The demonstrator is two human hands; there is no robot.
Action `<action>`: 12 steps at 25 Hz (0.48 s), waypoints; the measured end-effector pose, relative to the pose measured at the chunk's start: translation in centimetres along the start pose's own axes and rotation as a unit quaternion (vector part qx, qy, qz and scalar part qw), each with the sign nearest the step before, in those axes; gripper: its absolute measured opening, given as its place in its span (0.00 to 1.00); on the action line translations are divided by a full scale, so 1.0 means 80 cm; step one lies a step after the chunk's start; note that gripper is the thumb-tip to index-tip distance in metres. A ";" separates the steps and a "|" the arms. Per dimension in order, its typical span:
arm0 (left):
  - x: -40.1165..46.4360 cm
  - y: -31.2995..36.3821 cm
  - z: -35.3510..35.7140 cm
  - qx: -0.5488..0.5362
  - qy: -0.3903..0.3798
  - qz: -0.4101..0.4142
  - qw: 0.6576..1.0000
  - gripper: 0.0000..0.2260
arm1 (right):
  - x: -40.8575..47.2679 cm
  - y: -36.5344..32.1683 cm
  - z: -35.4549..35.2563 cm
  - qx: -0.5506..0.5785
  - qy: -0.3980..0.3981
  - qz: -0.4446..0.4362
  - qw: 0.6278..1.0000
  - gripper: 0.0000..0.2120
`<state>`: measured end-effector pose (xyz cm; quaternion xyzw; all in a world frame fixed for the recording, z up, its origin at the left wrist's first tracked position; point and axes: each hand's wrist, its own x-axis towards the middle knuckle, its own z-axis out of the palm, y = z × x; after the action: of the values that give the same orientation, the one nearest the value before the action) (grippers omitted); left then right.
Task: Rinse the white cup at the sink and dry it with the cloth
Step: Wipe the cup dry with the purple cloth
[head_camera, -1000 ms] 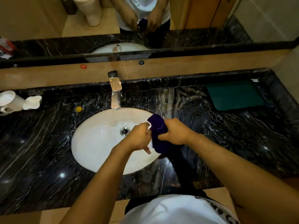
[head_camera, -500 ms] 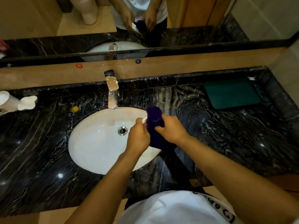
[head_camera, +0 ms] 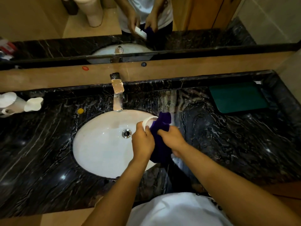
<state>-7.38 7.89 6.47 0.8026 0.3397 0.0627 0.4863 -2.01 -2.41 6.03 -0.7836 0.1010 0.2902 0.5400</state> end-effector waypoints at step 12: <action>0.046 0.002 -0.055 0.026 -0.190 0.022 0.981 0.08 | 0.013 -0.018 -0.024 -0.249 -0.042 -0.215 0.943 0.08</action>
<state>-6.40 13.30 8.00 0.8196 0.2247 -0.0884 0.5195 0.20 -3.43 7.04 -0.8833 -0.1683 0.2154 0.3808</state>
